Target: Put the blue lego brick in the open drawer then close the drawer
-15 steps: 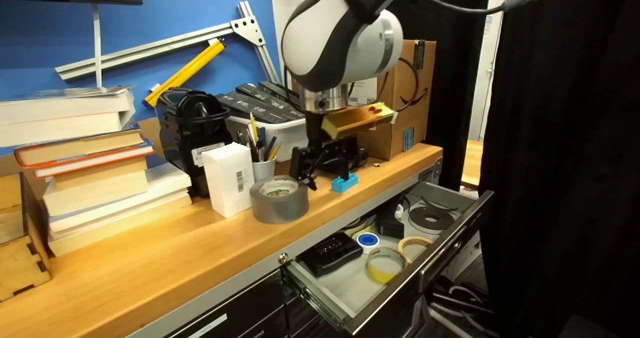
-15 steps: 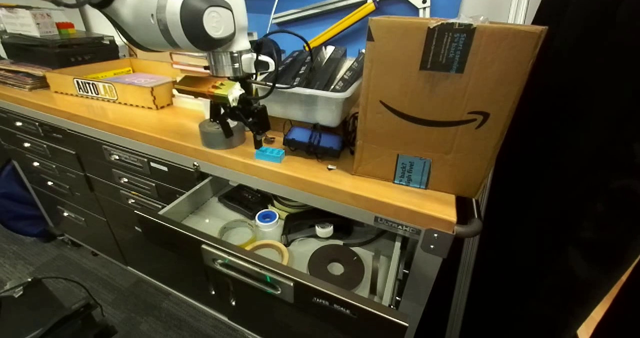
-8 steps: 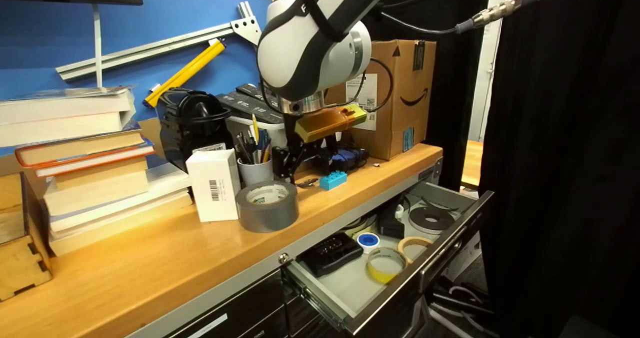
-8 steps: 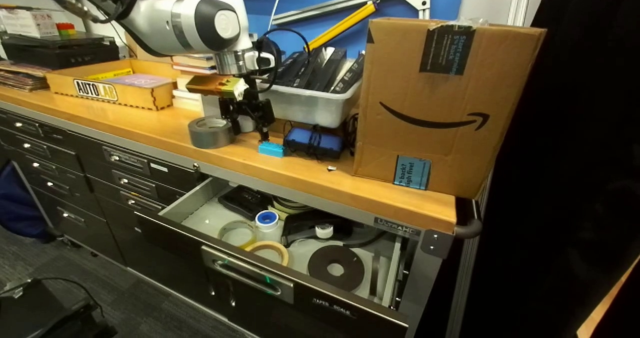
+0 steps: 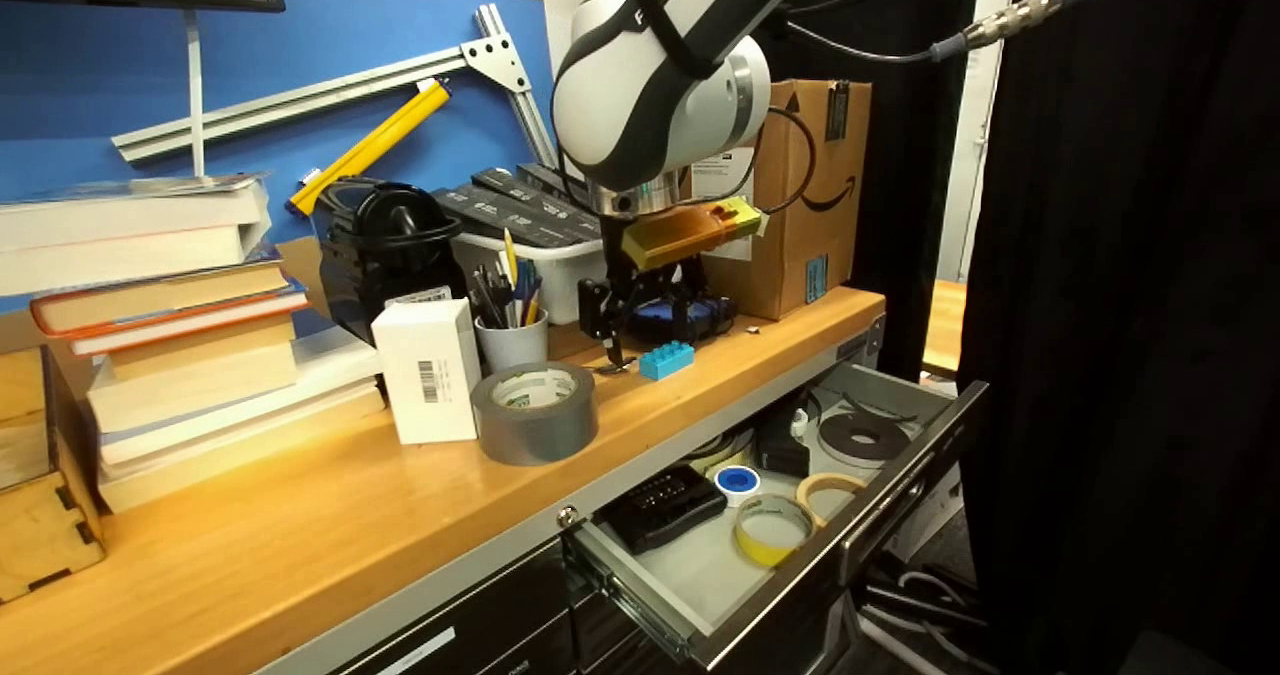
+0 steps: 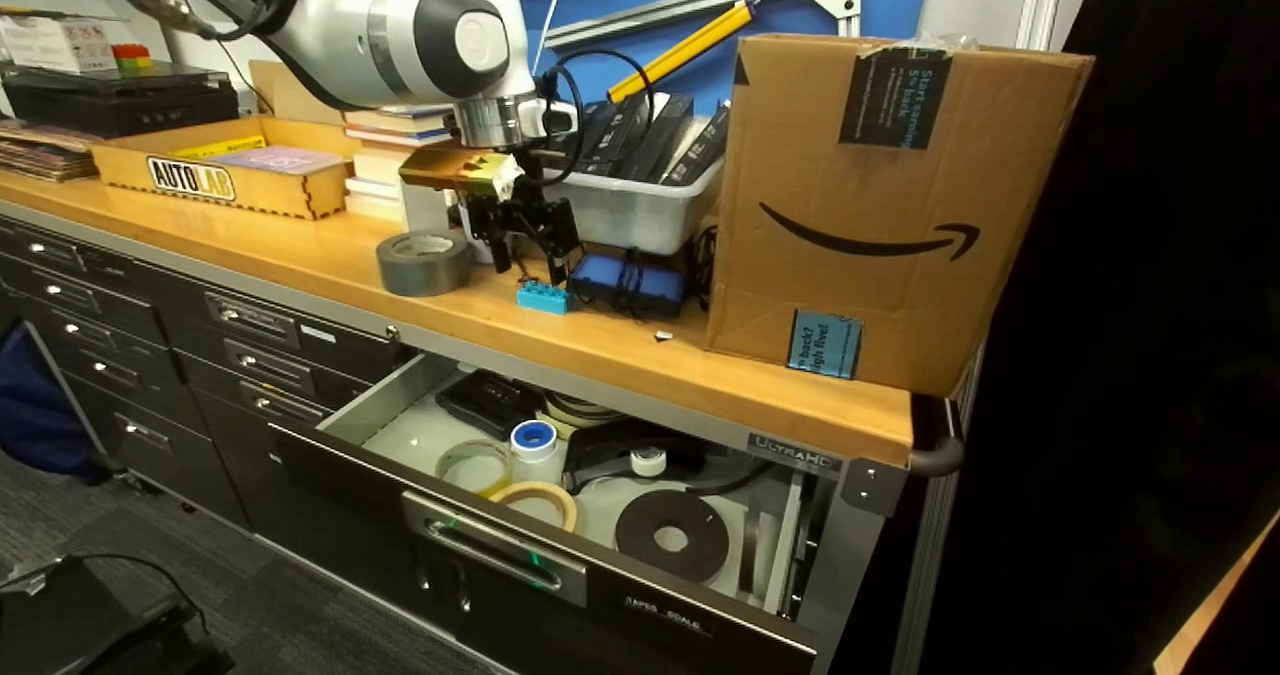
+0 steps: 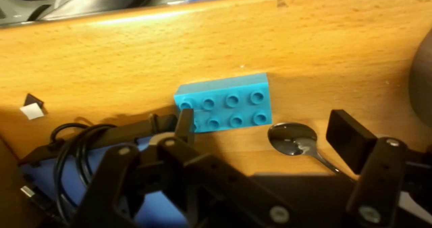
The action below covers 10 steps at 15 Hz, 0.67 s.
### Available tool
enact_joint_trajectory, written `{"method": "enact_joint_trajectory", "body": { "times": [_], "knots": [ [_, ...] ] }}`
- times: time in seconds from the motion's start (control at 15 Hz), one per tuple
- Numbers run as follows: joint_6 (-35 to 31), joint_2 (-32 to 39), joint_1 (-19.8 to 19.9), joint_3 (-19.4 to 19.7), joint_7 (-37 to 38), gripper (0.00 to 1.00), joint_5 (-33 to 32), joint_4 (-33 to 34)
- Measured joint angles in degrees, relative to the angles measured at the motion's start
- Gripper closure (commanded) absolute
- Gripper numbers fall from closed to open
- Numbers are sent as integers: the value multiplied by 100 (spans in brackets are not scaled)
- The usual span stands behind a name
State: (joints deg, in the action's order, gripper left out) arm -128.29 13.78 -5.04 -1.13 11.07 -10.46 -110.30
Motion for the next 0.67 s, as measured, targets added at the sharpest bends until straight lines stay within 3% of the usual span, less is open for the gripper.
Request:
{"method": "enact_joint_trajectory", "body": {
  "times": [0.67],
  "knots": [
    [128,50,109,78,6,0,112,-46]
  ]
}}
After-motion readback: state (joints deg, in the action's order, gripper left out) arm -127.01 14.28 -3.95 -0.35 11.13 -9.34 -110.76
